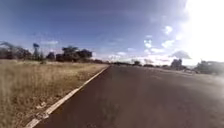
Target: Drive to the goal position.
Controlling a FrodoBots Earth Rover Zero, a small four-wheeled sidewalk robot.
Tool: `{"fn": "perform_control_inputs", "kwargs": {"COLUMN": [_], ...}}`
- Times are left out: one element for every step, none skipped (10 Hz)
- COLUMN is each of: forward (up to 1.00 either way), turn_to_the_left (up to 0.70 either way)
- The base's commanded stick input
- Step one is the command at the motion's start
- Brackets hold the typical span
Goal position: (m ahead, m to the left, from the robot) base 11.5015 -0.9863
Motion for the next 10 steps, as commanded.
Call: {"fn": "perform_control_inputs", "kwargs": {"forward": [0.50, 0.50, 0.50, 0.50, 0.50, 0.50, 0.50, 0.50, 0.50, 0.50], "turn_to_the_left": [0.00, 0.00, 0.00, 0.00, 0.00, 0.00, 0.00, 0.00, 0.00, 0.00]}}
